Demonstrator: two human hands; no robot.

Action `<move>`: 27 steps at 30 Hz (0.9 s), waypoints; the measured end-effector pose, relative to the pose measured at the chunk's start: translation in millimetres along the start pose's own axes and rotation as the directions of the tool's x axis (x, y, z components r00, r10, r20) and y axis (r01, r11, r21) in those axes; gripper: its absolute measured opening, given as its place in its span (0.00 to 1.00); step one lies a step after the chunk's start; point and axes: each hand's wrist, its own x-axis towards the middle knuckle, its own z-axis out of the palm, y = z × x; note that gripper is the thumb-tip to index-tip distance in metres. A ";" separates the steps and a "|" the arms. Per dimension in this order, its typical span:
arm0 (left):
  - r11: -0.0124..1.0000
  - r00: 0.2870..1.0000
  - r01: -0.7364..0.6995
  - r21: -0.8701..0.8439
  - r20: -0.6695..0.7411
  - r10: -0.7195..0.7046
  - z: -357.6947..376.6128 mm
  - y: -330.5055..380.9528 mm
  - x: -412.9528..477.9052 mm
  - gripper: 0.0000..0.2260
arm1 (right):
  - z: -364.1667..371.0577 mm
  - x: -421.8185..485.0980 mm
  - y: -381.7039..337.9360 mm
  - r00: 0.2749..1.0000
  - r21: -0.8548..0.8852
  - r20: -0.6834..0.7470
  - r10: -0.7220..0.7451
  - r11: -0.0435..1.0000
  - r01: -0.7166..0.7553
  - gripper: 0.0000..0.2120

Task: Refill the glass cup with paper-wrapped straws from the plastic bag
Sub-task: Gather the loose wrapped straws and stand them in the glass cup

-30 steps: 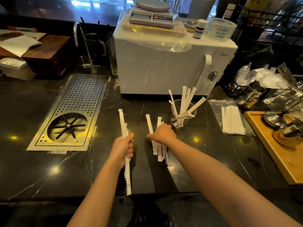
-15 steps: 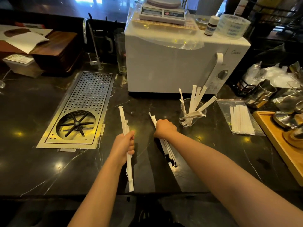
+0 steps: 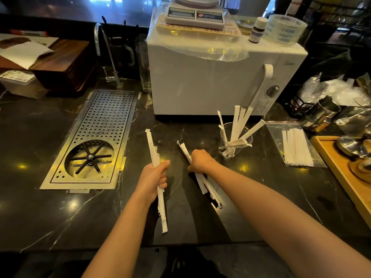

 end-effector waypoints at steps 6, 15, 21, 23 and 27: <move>0.999 1.000 -0.030 -0.020 0.009 0.030 6.6 6.2 6.7 0.12 | -16.0 -8.3 -7.3 0.998 0.088 0.010 -0.061 0.994 0.060 0.15; 0.993 0.996 -0.058 -0.104 0.064 0.065 23.9 21.8 11.0 0.12 | -49.3 -25.8 -31.0 0.980 0.332 -0.008 -0.200 0.924 0.191 0.05; 0.984 0.995 -0.074 -0.161 0.061 0.085 35.7 34.6 13.5 0.15 | -54.5 -31.0 -43.9 0.962 0.418 -0.009 -0.275 0.872 0.253 0.06; 0.980 0.992 -0.067 -0.187 0.096 0.086 37.0 37.3 14.8 0.17 | -56.9 -30.2 -44.8 0.955 0.419 -0.029 -0.294 0.864 0.279 0.06; 0.983 0.977 -0.103 -0.151 0.173 0.129 34.0 39.4 21.2 0.23 | -60.9 -26.2 -45.9 0.945 0.398 -0.045 -0.323 0.862 0.314 0.13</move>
